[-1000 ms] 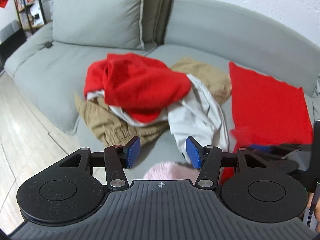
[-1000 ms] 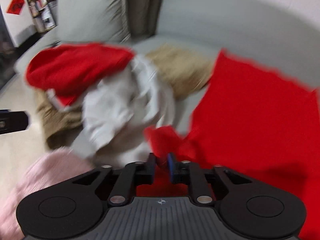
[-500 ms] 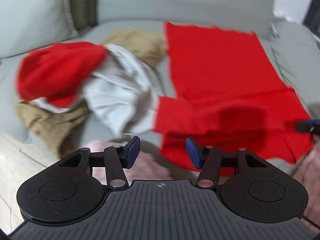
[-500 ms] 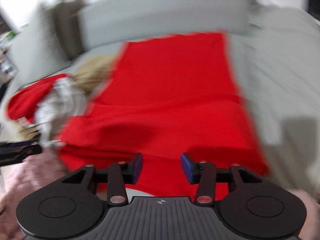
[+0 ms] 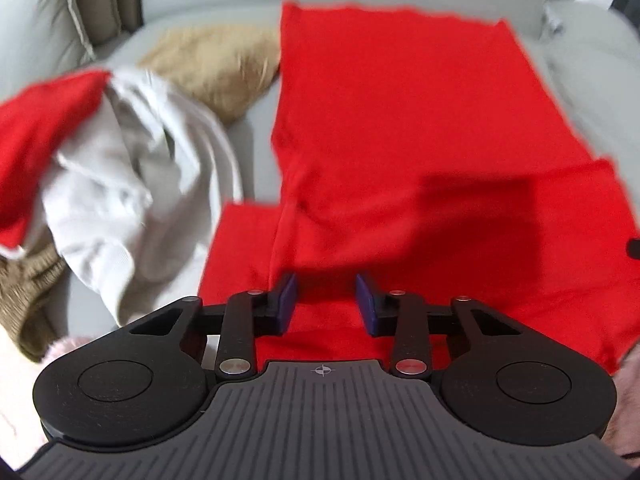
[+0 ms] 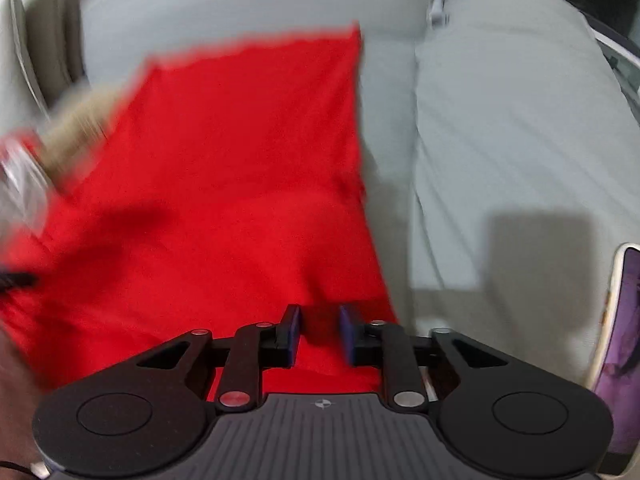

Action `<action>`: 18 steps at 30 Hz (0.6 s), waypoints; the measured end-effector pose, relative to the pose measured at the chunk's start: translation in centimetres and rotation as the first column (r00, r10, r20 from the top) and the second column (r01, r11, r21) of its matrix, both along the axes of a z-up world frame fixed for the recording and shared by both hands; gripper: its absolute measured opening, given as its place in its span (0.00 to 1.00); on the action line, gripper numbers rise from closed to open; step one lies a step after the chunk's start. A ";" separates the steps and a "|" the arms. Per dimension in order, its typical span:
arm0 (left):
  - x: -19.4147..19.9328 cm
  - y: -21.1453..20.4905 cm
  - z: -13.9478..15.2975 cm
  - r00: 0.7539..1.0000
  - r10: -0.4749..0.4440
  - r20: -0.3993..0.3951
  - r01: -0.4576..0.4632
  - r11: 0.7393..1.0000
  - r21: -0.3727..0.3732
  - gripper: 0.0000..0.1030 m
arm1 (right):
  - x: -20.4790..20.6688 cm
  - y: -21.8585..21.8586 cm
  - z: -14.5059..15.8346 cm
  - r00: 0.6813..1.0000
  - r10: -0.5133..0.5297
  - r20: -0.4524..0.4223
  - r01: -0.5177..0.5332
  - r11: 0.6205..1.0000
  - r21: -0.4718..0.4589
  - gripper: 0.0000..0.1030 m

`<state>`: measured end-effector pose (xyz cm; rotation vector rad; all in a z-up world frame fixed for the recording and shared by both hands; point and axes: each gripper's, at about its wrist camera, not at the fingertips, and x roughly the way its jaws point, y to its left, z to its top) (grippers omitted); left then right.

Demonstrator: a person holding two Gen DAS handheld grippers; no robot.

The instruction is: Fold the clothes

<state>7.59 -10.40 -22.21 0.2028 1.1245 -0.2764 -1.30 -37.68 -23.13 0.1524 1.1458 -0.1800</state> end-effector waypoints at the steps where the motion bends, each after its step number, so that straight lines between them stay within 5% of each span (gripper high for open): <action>1: 0.0 0.1 0.0 1.000 -0.005 0.001 0.005 1.000 -0.002 0.37 | 0.1 0.0 0.1 1.000 -0.005 -0.014 0.005 1.000 -0.003 0.19; 9: -0.5 1.5 -0.2 0.999 -0.051 0.018 0.052 0.997 -0.050 0.37 | -1.5 -0.7 1.2 0.982 -0.013 -0.186 0.002 0.998 -0.058 0.26; 13: -0.4 2.1 -0.3 0.999 -0.042 0.021 0.043 0.994 -0.097 0.39 | -2.2 -2.0 3.7 0.998 -0.036 -0.047 0.035 0.999 -0.023 0.26; 18: -0.4 1.9 -0.4 0.999 -0.042 0.031 0.045 0.994 -0.103 0.42 | 0.3 -4.5 4.1 0.971 -0.212 0.113 0.204 0.976 0.076 0.04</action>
